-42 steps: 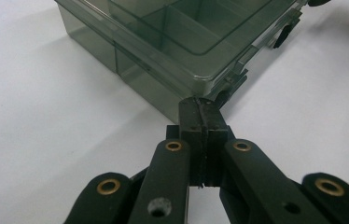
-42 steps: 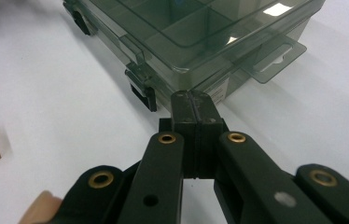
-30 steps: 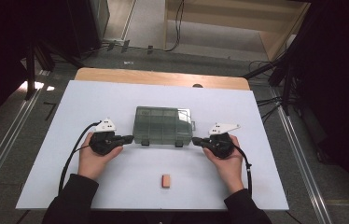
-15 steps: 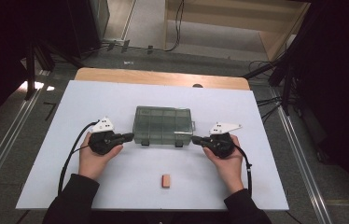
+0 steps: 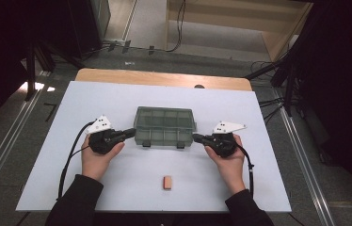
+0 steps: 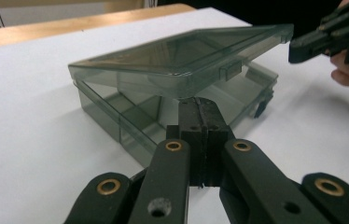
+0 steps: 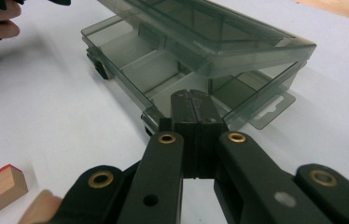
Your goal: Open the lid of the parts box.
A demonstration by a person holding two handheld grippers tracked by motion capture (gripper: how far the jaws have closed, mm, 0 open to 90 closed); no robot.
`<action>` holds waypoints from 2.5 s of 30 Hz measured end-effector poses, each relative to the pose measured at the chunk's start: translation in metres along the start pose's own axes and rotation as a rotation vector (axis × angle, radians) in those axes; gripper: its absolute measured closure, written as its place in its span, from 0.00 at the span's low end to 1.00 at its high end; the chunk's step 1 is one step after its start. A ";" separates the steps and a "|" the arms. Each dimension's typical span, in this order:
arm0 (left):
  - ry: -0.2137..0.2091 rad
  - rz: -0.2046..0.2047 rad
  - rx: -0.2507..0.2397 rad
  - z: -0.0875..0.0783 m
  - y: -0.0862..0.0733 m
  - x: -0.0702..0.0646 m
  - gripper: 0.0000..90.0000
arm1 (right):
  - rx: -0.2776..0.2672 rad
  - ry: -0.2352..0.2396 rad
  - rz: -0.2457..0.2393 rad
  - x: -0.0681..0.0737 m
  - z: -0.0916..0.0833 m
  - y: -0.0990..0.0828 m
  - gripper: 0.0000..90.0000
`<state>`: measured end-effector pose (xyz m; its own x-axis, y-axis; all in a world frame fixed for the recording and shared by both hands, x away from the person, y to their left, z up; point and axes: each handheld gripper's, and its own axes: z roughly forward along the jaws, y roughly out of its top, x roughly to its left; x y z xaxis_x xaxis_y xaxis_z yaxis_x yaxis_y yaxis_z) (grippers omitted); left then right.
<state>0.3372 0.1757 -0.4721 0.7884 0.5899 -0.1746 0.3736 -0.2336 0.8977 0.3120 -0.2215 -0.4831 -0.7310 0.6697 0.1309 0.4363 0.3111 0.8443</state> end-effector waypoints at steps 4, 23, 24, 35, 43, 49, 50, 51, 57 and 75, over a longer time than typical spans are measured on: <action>0.004 -0.001 -0.018 -0.001 0.004 0.001 1.00 | -0.015 0.005 0.007 0.000 0.000 0.003 0.97; 0.003 -0.023 -0.098 0.004 0.020 0.004 1.00 | -0.095 0.002 0.012 -0.006 0.004 0.026 0.96; 0.007 -0.023 -0.101 0.005 0.021 0.004 1.00 | -0.102 0.002 0.015 -0.007 0.003 0.027 0.96; 0.014 -0.024 -0.130 0.009 0.036 0.012 1.00 | -0.146 -0.016 0.021 -0.013 0.001 0.042 0.96; 0.024 -0.036 -0.146 0.014 0.043 0.016 1.00 | -0.173 -0.046 0.045 -0.019 0.003 0.051 0.96; 0.028 -0.046 -0.158 0.017 0.050 0.020 1.00 | -0.180 -0.039 0.034 -0.019 -0.001 0.052 0.88; 0.028 -0.046 -0.160 0.017 0.051 0.021 1.00 | -0.190 -0.053 0.031 -0.019 -0.003 0.051 0.84; 0.027 -0.050 -0.163 0.018 0.051 0.021 1.00 | -0.208 -0.075 0.032 -0.018 -0.005 0.051 0.81; 0.030 -0.051 -0.169 0.021 0.057 0.024 1.00 | -0.247 -0.163 0.064 -0.019 -0.011 0.050 0.43; 0.045 -0.087 -0.182 0.031 0.060 0.035 1.00 | -0.293 -0.245 0.184 -0.038 0.022 0.047 0.51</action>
<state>0.4029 0.1586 -0.4368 0.7330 0.6364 -0.2402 0.3417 -0.0392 0.9390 0.3713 -0.2175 -0.4596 -0.4929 0.8478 0.1958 0.3545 -0.0098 0.9350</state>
